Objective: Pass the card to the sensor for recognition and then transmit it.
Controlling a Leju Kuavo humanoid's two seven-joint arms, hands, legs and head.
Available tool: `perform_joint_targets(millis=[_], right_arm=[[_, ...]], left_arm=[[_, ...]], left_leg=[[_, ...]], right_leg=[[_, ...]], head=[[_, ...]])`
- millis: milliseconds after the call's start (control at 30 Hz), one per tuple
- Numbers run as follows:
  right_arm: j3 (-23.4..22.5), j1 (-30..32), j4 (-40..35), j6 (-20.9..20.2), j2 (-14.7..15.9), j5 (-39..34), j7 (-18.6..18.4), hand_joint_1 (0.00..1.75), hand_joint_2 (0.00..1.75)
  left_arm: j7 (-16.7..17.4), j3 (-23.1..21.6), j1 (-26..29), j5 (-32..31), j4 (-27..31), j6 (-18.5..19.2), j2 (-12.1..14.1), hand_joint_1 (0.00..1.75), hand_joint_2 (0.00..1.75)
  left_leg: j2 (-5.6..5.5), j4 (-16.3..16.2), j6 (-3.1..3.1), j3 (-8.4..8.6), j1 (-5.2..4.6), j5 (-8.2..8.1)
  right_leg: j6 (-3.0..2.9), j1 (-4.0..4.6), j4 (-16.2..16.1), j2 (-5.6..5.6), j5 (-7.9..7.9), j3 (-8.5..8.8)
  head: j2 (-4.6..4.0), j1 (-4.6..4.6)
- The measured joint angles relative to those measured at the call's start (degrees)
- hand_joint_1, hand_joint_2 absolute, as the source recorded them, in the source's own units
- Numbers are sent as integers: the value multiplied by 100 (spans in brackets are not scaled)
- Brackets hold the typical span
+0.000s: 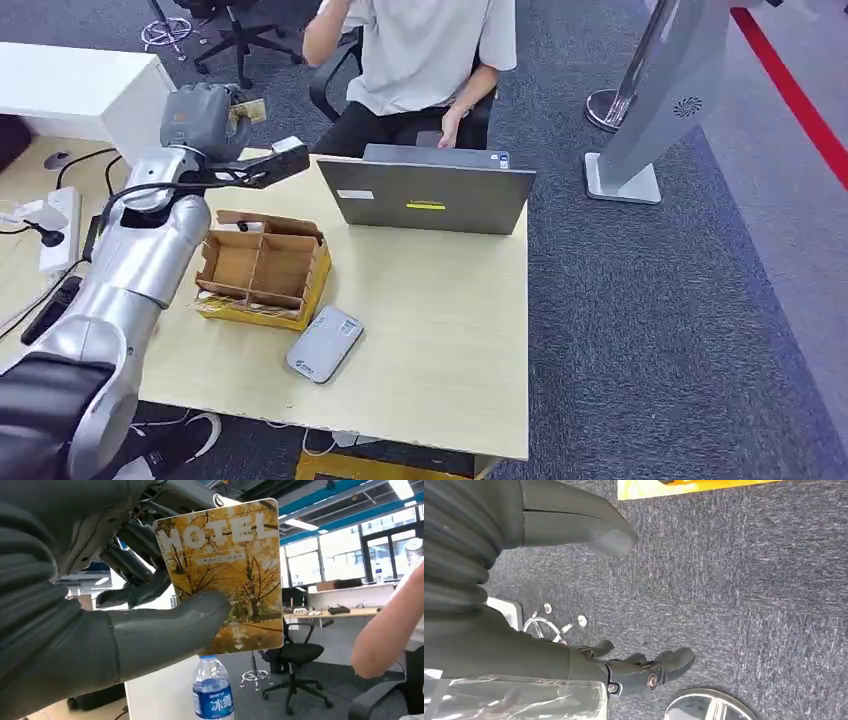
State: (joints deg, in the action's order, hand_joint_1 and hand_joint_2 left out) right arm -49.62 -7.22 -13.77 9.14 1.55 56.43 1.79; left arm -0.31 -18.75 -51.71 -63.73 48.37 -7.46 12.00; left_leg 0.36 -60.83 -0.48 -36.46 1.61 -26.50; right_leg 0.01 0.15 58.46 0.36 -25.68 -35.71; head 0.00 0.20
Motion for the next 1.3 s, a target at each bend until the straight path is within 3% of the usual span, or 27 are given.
perform_joint_targets(millis=[167,467,533,667,900,967,1000,1033,1067,1100,1300], right_arm=[[-70,56,2,37,0,-33,41,0,175],[-297,242,7,114,0,-136,212,0,175],[-345,267,11,116,0,-170,225,0,175],[-415,267,15,122,0,-216,240,0,175],[-420,267,15,122,0,-223,240,0,175],[-459,274,15,127,0,-229,238,0,175],[-527,290,15,129,0,-227,221,0,175],[-573,293,15,127,0,-190,203,0,175],[-636,296,15,118,0,-119,194,0,175],[-667,294,15,111,0,-85,190,0,175],[-699,290,15,107,0,4,190,0,175]], left_arm=[[-107,0,599,-11,761,-683,79,175,175],[-293,-151,2661,-376,3662,-1355,518,175,175],[-337,-199,2966,-413,4049,-1388,583,175,175],[-466,-219,3381,-475,4606,-1521,695,175,175],[-472,-221,3413,-487,4648,-1515,697,175,175],[-472,-289,3641,-579,4846,-1280,791,175,175],[-404,-427,3799,-603,4944,-709,942,175,175],[-328,-610,3809,-419,4922,98,1244,175,175],[-354,-875,3709,-183,4697,582,1495,175,175],[-396,-1121,3616,-114,4371,744,1598,175,175],[-396,-1476,3457,-52,4013,897,1657,175,175]], left_leg=[[0,3,1,0,0,-2],[1,11,-6,15,-8,-32],[-3,12,-5,13,-8,-33],[-3,13,-5,16,-8,-34],[-2,13,-4,17,-8,-34],[-2,14,-4,20,-8,-35],[-4,14,-4,19,-7,-35],[-3,16,-4,20,-6,-35],[-3,17,-5,22,-6,-34],[-3,16,-6,23,-7,-32],[-5,16,-5,22,-11,-33]], right_leg=[[-1,-1,-1,1,-3,1],[1,-14,-3,6,-34,6],[13,-15,-2,0,-44,11],[10,-14,-2,1,-46,13],[10,-15,-2,1,-46,14],[9,-15,-2,2,-47,14],[8,-14,-3,-2,-48,14],[7,-14,-2,-2,-48,14],[7,-14,0,-1,-48,13],[6,-14,1,-1,-46,15],[7,-14,-1,-2,-47,16]], head=[[0,0],[0,-22],[0,-6],[0,-9],[0,-11],[0,-9],[0,-9],[0,-11],[0,-9],[0,-11],[0,-9]])
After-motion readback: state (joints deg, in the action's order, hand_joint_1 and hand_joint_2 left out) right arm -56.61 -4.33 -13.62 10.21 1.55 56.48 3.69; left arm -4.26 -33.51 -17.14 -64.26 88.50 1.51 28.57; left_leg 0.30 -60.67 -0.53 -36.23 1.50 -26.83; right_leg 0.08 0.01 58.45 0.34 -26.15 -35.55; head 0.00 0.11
